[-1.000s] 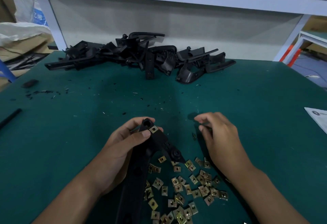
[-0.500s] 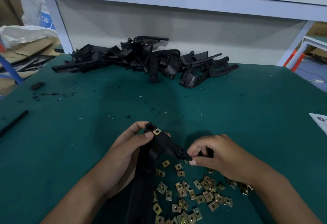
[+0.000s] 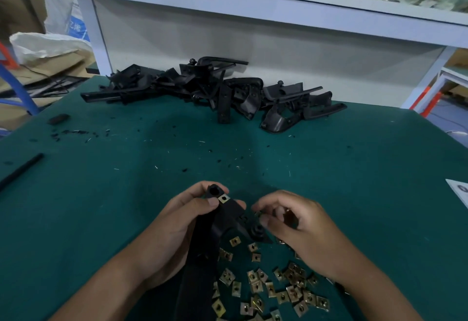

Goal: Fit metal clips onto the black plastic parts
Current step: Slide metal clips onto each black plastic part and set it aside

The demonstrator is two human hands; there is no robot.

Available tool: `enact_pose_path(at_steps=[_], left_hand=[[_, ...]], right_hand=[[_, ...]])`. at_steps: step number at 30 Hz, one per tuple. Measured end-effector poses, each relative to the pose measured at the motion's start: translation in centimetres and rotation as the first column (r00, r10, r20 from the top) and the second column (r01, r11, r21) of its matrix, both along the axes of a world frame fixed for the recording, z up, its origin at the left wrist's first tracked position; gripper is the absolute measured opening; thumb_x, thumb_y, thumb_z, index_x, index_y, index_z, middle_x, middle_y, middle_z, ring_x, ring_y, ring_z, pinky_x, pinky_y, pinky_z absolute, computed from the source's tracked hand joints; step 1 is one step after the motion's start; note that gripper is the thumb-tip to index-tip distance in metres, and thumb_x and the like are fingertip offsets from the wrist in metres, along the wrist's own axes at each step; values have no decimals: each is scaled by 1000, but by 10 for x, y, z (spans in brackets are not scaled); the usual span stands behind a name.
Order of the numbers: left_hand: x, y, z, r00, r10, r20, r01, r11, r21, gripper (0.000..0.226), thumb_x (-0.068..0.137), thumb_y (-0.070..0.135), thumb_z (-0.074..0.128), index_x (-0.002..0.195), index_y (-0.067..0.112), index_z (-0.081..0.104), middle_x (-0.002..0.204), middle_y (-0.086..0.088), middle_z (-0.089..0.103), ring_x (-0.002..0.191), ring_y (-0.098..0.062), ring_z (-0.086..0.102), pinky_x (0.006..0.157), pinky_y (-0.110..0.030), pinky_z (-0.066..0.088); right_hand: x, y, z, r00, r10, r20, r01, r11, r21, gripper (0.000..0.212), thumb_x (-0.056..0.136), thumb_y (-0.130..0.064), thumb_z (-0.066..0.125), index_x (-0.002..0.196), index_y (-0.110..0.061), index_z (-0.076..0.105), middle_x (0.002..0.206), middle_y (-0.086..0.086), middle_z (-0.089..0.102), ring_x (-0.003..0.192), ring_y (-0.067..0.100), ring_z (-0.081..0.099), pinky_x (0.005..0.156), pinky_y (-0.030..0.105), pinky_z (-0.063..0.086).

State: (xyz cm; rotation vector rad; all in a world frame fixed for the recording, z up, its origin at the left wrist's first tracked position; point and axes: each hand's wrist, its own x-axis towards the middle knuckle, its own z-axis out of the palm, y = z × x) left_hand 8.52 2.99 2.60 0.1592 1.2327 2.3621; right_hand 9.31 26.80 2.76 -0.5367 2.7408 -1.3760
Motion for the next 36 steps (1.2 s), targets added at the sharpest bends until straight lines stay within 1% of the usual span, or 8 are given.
enact_pose_path(at_steps=[2, 5, 9, 12, 15, 21, 29, 36], left_hand=[[-1, 1, -1, 1000, -8, 2, 8, 1000, 5, 19, 83, 18, 66, 101, 11, 67, 116, -29, 68, 86, -29, 72, 69, -31, 59], [-1, 0, -2, 999, -34, -16, 33, 999, -28, 19, 84, 20, 70, 102, 15, 66, 120, -27, 68, 91, -31, 71, 72, -33, 59], [0, -1, -4, 996, -43, -80, 38, 997, -65, 31, 76, 13, 81, 99, 19, 63, 116, -22, 68, 79, -25, 68, 65, -32, 57], [1, -1, -7, 984, -93, -154, 80, 993, -87, 37, 74, 0, 82, 97, 20, 61, 114, -19, 70, 91, -29, 70, 75, -34, 58], [0, -2, -7, 970, -113, -215, 84, 986, -141, 40, 72, -3, 83, 98, 20, 62, 110, -16, 71, 97, -26, 70, 79, -30, 57], [0, -3, -7, 977, -64, -202, 28, 984, -173, 37, 61, 14, 97, 88, 22, 73, 112, -13, 74, 104, -25, 72, 81, -29, 58], [-1, -2, -6, 977, -28, -213, -23, 973, -230, 43, 52, 23, 101, 88, 21, 77, 107, -14, 75, 98, -25, 74, 79, -27, 58], [-1, -2, -7, 975, -7, -222, -42, 976, -213, 44, 51, 23, 101, 87, 22, 77, 106, -16, 76, 104, -27, 73, 81, -27, 58]], right_hand=[[2, -6, 2, 995, -11, 95, 28, 983, -182, 14, 94, -30, 70, 101, -42, 70, 78, -21, 61, 75, -3, 57, 70, 10, 44], [2, -12, 4, 975, 38, 220, 58, 909, -413, 11, 86, -28, 72, 93, -35, 70, 77, -18, 67, 77, -2, 62, 71, 11, 47], [4, -15, 5, 950, 132, 283, 42, 845, -533, 12, 79, -33, 79, 90, -31, 73, 79, -9, 70, 76, 2, 65, 70, 12, 49], [6, -15, 6, 937, 162, 308, 43, 825, -564, 14, 78, -33, 81, 89, -28, 74, 83, -4, 73, 81, 7, 69, 73, 15, 51], [7, -17, 7, 932, 160, 325, 52, 828, -558, 14, 77, -33, 81, 87, -28, 73, 84, -2, 73, 83, 9, 68, 76, 17, 52], [5, -17, 7, 941, 100, 324, 86, 853, -515, 5, 84, -27, 77, 84, -30, 72, 83, -3, 74, 75, 7, 66, 66, 19, 49], [6, -16, 8, 939, 132, 316, 64, 840, -539, 5, 83, -29, 77, 84, -26, 73, 77, -5, 73, 70, 4, 64, 64, 17, 49], [6, -17, 9, 939, 126, 319, 66, 846, -529, 4, 81, -28, 77, 80, -27, 73, 72, -6, 71, 65, 3, 61, 62, 16, 48]])
